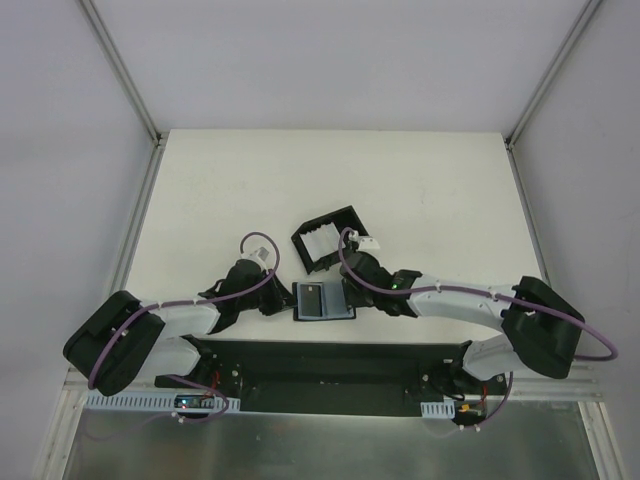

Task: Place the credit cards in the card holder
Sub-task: Insert the credit card into the card holder.

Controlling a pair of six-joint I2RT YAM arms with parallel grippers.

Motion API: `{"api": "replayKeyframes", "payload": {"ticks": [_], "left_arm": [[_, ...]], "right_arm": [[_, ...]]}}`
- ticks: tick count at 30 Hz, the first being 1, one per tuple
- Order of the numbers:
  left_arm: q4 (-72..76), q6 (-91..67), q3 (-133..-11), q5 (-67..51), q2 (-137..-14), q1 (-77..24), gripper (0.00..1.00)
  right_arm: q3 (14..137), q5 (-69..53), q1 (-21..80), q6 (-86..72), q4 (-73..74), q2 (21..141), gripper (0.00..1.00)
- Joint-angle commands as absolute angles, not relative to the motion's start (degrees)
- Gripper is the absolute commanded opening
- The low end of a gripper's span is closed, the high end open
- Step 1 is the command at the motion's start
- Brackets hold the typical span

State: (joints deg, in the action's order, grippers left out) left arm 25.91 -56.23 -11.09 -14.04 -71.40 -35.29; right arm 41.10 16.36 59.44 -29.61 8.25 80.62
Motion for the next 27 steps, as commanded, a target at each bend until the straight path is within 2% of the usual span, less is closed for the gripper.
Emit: {"api": "replayKeyframes", "payload": {"ticks": [1,8,27], "left_arm": [[15.1,-53.6,-8.9,-11.7,-73.5,-36.1,0.00],[14.9,-53.7,-8.9,-11.5,-73.1,-36.1,0.00],[15.2,-55.8,-7.2,-10.3,-72.8,-36.3,0.00]], "right_arm": [[41.7,15.5,59.2,-30.8,9.1,82.5,0.00],[42.5,10.0,59.2,-34.0,7.7,87.6,0.00],[47.5,-1.2,61.3,-31.1,-6.8,88.3,0.00]]}}
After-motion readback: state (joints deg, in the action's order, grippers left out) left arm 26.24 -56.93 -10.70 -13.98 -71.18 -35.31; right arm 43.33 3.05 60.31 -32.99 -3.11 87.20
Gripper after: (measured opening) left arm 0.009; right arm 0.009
